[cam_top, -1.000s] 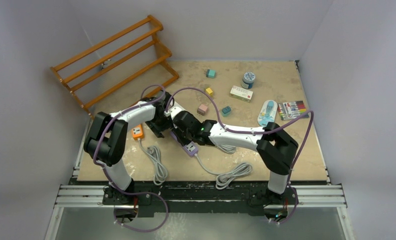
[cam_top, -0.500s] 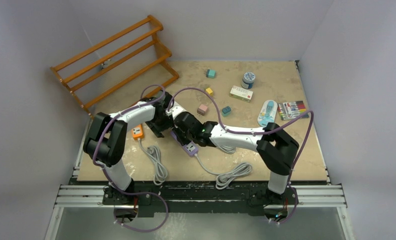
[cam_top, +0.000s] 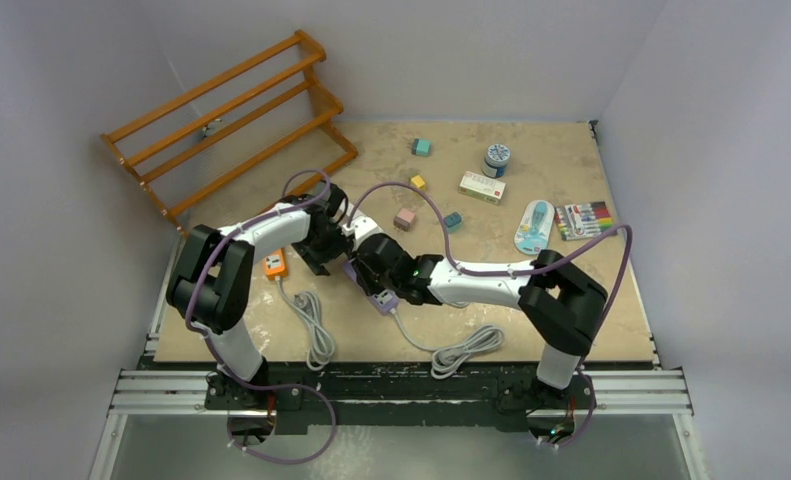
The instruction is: Insert the plug
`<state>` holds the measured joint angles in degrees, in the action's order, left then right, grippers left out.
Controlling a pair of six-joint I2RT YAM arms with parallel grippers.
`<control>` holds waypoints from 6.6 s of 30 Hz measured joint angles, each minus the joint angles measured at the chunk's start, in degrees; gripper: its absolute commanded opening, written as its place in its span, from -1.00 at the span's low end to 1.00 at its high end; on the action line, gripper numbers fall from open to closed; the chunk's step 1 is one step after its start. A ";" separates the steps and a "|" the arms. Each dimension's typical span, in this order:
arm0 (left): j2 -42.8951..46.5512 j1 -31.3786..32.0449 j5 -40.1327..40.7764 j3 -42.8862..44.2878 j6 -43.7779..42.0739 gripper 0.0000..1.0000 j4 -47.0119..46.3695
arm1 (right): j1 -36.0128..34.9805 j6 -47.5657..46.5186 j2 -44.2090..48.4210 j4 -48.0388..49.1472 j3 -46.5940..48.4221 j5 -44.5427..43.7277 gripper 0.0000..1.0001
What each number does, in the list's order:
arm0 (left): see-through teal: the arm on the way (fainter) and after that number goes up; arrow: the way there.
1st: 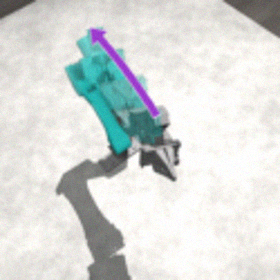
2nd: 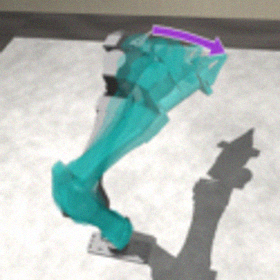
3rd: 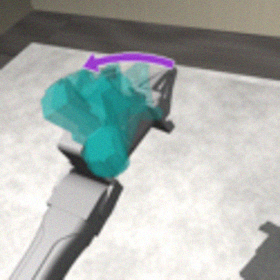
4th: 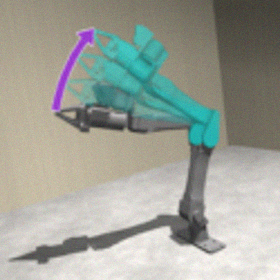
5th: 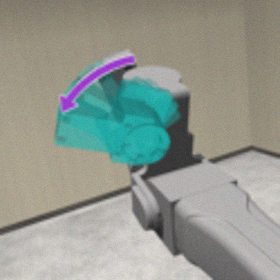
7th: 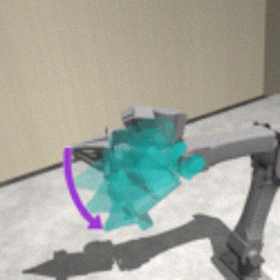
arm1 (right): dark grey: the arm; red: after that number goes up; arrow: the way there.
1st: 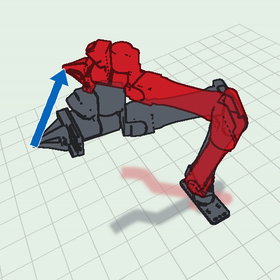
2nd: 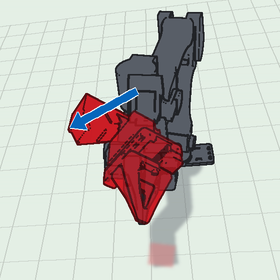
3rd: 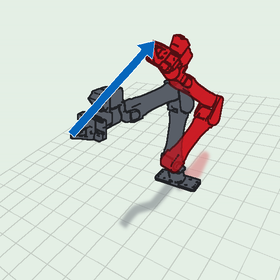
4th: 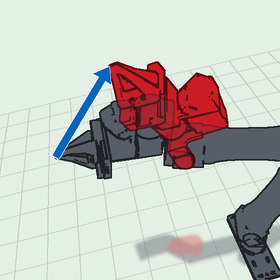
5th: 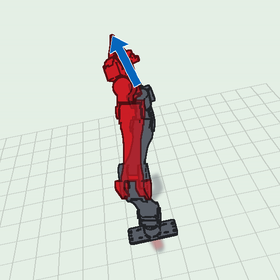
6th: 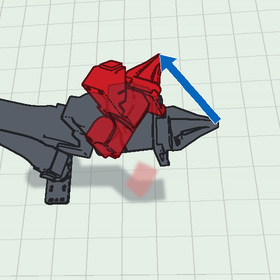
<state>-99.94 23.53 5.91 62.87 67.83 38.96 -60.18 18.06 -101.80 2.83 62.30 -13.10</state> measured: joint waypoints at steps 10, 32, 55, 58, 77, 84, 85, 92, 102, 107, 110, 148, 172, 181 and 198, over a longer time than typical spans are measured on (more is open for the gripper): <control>0.02 0.00 -0.35 -0.37 -0.15 0.24 0.04 | -2.16 0.26 -1.70 -2.54 2.34 -3.87 -1.00; 1.51 0.00 -0.17 -0.37 -1.49 0.25 0.98 | -3.41 0.59 -3.56 -5.40 4.20 -5.31 -0.66; 4.24 0.00 0.24 -0.83 -3.10 0.33 0.98 | -2.89 4.11 1.40 -18.47 6.23 -1.75 0.78; 6.45 0.00 1.77 0.07 -4.52 0.56 1.51 | -1.81 4.70 11.39 -16.17 2.43 -1.44 0.81; 47.10 1.14 15.15 -9.66 -32.61 0.50 -18.36 | -0.94 6.73 16.28 -1.38 -20.87 4.72 0.13; 47.60 1.64 18.27 -15.02 -34.03 0.45 -19.26 | -0.94 6.67 8.15 2.03 -15.61 5.62 -0.15; 47.71 1.68 18.84 -15.02 -34.05 0.45 -19.26 | -0.94 6.84 6.86 2.10 -14.36 5.64 -0.15; 48.76 2.10 21.97 -15.02 -34.05 0.45 -19.12 | -1.07 8.02 1.73 3.02 -7.56 5.31 0.50; 53.37 3.19 25.18 -15.65 -34.07 0.57 -19.47 | 8.17 10.10 23.06 0.74 -3.56 1.95 0.60; 52.89 3.19 25.99 -17.66 -34.10 0.59 -21.64 | 26.99 11.50 19.87 1.92 1.66 2.56 0.47; 52.81 3.30 25.81 -19.17 -34.49 0.57 -21.97 | 30.45 10.14 13.03 2.82 3.72 2.27 0.47; 51.98 4.37 21.57 -19.47 -37.46 0.48 -21.59 | 32.57 -8.35 -23.82 8.70 25.18 3.17 -0.98; 63.67 4.61 -8.09 -30.16 -38.64 0.54 -51.84 | 31.91 -3.72 31.69 -2.16 6.91 36.33 -1.00; 55.15 15.47 -21.84 -22.97 -61.09 0.62 -52.41 | 31.69 -6.49 34.91 -21.38 6.80 50.27 -1.00; 52.65 33.53 -11.80 -15.50 -107.01 0.60 -30.16 | 31.69 -6.45 34.21 -30.05 7.32 60.54 -1.00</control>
<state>-47.29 57.06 -5.89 47.37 -39.18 8.80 -28.49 11.62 -67.59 -27.22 69.63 47.44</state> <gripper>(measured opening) 0.797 0.318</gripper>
